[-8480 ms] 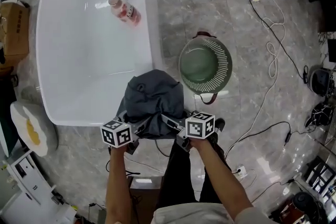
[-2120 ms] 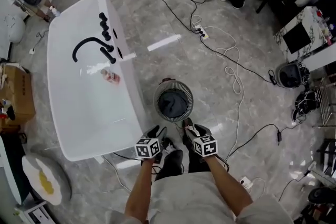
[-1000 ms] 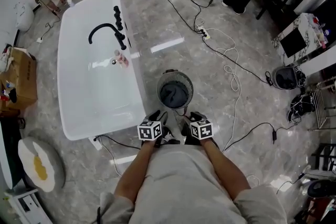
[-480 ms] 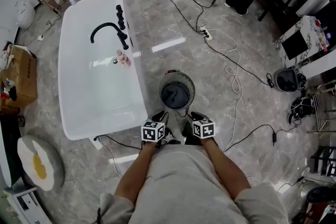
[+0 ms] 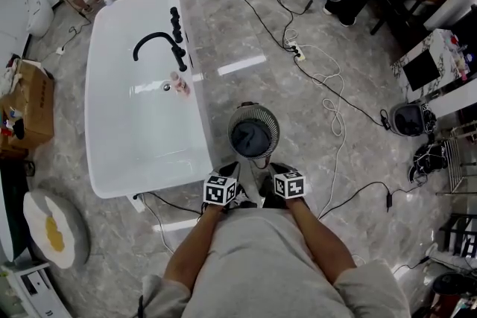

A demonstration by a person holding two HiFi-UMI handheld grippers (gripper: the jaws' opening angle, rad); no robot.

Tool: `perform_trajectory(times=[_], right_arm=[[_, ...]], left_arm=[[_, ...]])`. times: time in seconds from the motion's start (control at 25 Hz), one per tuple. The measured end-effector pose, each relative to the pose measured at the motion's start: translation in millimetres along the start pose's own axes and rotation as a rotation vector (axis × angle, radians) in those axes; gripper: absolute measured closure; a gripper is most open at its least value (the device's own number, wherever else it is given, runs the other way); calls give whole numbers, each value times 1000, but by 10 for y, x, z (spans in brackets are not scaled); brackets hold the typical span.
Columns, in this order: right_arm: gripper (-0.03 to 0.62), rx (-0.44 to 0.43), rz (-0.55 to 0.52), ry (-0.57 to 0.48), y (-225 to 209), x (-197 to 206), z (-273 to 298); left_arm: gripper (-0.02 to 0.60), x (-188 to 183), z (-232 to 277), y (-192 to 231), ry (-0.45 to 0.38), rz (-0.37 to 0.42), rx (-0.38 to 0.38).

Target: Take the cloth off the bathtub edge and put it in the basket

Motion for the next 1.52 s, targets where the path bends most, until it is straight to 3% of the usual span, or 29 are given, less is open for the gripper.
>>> perform_trajectory(times=[0.2,0.8,1.12,1.52], right_arm=[[594,2,0,-2,-53,-3,1],[594,-15,-16,27,-19,-9,64],[594,-43,-73,32,140,-14,51],[594,-32,-52,18,113,2,60]], left_arm=[[523,19,76,-58,28,48,-2],[523,64,125,-11,82,47,-16],[523,50,32,4,65,41,-22],[523,31,0,28,32,59,-21]])
Point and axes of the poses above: the fingertips, and each gripper's own axes: z forward along the fingers, y to its left, x out of its underside, the point moved 2 cm from there along -z, backward along the fingers, and after that the axes turned 4 degrees about -z, right-handed, at the moved point
